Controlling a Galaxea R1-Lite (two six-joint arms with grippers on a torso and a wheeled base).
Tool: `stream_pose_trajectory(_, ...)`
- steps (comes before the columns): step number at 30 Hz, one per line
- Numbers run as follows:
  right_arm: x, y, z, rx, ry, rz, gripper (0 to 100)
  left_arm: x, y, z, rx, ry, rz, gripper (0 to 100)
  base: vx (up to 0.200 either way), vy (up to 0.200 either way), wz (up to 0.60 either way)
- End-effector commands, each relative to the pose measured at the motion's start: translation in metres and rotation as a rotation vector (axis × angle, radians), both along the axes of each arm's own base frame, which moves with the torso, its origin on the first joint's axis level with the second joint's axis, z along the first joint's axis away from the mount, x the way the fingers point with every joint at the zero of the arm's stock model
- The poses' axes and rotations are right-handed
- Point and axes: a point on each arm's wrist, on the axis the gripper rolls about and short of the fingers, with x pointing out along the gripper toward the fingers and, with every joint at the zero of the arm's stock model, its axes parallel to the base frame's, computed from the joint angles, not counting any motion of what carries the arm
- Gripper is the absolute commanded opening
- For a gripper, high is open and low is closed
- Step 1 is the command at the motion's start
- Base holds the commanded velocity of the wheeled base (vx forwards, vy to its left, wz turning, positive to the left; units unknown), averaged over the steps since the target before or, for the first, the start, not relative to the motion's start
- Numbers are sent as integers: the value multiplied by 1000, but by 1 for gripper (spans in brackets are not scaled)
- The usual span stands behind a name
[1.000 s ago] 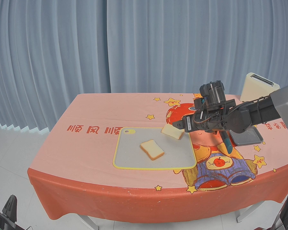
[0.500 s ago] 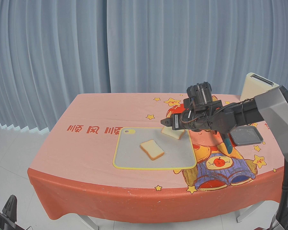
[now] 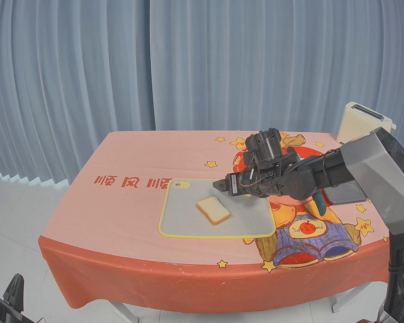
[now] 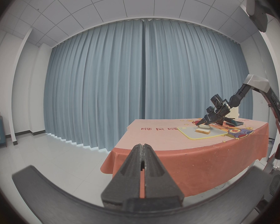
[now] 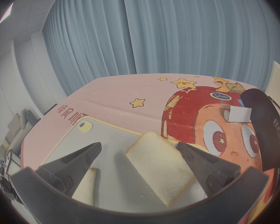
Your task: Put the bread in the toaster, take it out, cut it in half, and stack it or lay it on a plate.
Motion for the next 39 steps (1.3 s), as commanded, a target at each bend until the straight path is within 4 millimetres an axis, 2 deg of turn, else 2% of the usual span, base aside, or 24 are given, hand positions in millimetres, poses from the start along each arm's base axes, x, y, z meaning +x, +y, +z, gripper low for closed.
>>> stream_pose_trajectory(1,-14,3,4,-8,18,22,100,1,0,-5,0,19,1,0,0,0,0)
stream_pose_trajectory(6,-33,10,8,-21,24,50,100,1,0,-5,0,19,1,0,0,0,0)
stream_pose_trajectory(14,-79,29,31,33,49,68,100,1,0,-5,0,19,1,0,0,0,0)
stream_pose_trajectory(16,-83,29,38,48,40,68,100,1,0,-5,0,19,1,0,0,0,0)
stream_pose_trajectory(20,-79,20,49,59,14,50,100,1,0,-5,0,19,1,0,0,0,0)
stream_pose_trajectory(21,-73,11,50,41,1,22,100,1,0,-5,0,19,1,0,0,0,0)
stream_pose_trajectory(27,-59,-14,37,-84,-19,-15,100,1,0,-5,-2,19,1,0,0,0,0)
stream_pose_trajectory(35,-48,-24,22,-130,3,-31,100,1,0,-5,0,19,1,0,0,0,0)
stream_pose_trajectory(39,-50,-25,19,-144,10,-22,100,1,0,-5,0,19,1,0,0,0,0)
